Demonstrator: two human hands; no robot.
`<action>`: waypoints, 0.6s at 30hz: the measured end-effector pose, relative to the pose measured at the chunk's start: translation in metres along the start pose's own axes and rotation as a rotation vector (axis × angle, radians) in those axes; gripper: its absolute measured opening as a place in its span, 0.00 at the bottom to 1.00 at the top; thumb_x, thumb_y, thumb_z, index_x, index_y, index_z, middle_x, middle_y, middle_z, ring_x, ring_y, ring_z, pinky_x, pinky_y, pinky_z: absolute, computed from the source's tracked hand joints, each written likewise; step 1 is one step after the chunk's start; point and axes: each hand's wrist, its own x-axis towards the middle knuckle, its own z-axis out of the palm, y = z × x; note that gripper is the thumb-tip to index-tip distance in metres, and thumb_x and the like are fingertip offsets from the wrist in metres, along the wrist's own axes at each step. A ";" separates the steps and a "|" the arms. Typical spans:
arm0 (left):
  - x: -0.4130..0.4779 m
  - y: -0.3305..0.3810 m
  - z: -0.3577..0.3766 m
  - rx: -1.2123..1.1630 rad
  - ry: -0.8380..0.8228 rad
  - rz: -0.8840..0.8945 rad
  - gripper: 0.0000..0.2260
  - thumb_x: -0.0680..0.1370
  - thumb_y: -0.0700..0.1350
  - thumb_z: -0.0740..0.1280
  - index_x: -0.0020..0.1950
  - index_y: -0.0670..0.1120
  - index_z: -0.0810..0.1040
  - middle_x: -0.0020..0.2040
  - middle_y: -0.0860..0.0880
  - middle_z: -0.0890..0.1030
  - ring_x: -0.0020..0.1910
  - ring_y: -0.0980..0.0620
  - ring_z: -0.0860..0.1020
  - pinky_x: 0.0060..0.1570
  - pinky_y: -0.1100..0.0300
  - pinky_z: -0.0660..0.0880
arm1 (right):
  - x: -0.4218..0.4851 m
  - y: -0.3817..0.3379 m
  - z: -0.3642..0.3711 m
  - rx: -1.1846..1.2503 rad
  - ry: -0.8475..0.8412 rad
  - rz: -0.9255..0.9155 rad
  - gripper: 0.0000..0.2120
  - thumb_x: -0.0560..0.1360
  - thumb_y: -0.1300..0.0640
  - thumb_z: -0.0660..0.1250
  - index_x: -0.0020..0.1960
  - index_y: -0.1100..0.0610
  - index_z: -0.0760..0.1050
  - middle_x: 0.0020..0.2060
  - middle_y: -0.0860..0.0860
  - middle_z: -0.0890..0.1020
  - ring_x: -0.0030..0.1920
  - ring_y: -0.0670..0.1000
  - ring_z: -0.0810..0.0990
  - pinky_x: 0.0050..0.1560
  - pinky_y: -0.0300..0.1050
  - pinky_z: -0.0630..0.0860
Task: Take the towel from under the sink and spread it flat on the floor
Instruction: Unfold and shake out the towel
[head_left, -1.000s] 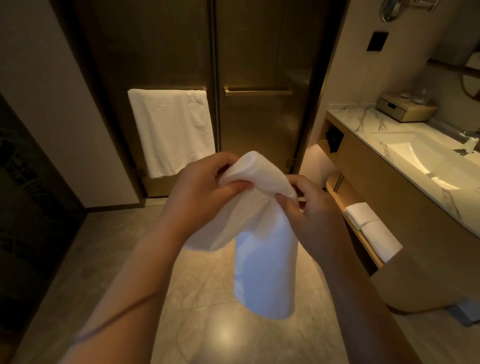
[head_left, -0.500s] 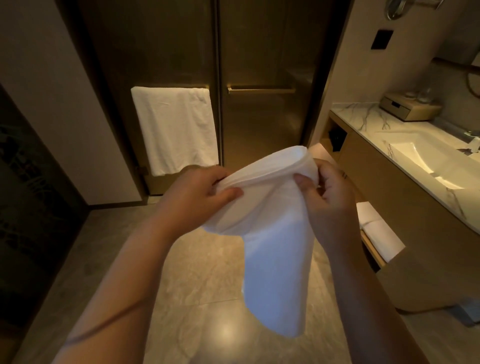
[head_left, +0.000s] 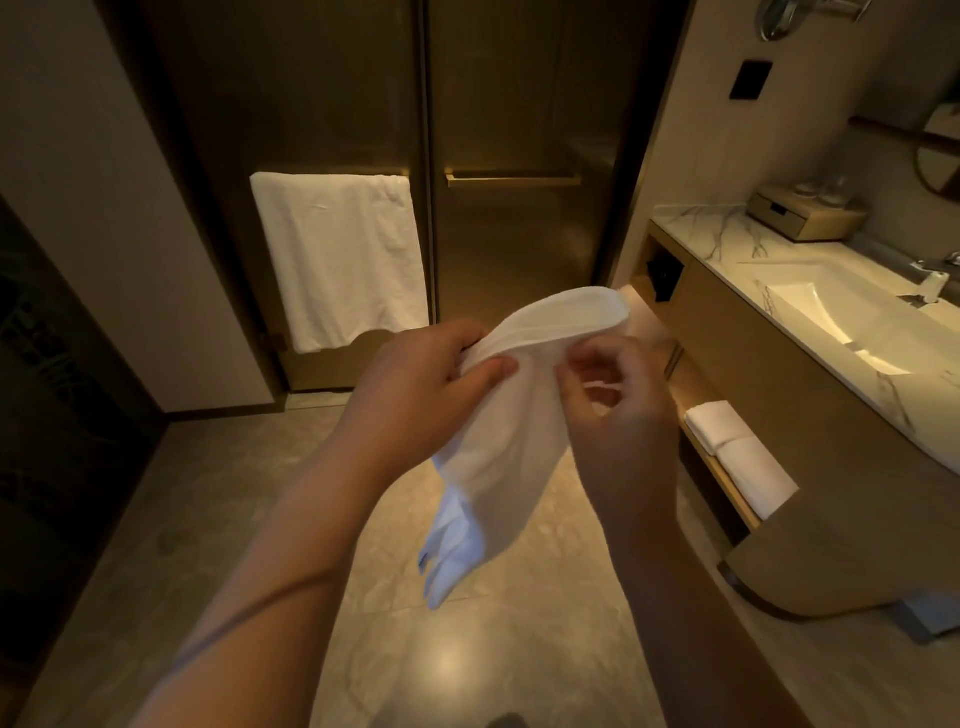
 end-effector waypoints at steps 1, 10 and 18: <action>0.000 0.001 0.000 -0.001 0.009 -0.007 0.10 0.75 0.57 0.64 0.48 0.53 0.80 0.38 0.53 0.81 0.36 0.58 0.77 0.39 0.48 0.76 | -0.002 -0.001 0.002 0.038 -0.055 0.013 0.11 0.74 0.58 0.69 0.56 0.54 0.74 0.50 0.48 0.79 0.49 0.42 0.78 0.46 0.35 0.77; -0.005 0.005 0.003 -0.035 0.006 -0.074 0.10 0.76 0.55 0.65 0.53 0.54 0.80 0.41 0.56 0.81 0.38 0.60 0.78 0.40 0.57 0.78 | -0.013 -0.008 0.018 0.203 -0.223 0.098 0.17 0.73 0.53 0.70 0.61 0.47 0.73 0.56 0.40 0.79 0.55 0.37 0.78 0.50 0.34 0.78; -0.015 0.015 -0.006 -0.406 -0.083 -0.095 0.12 0.74 0.51 0.65 0.47 0.71 0.78 0.44 0.67 0.82 0.45 0.68 0.79 0.35 0.74 0.74 | -0.008 -0.006 0.017 0.259 -0.194 0.092 0.14 0.74 0.60 0.69 0.59 0.52 0.76 0.56 0.47 0.78 0.58 0.43 0.77 0.51 0.36 0.79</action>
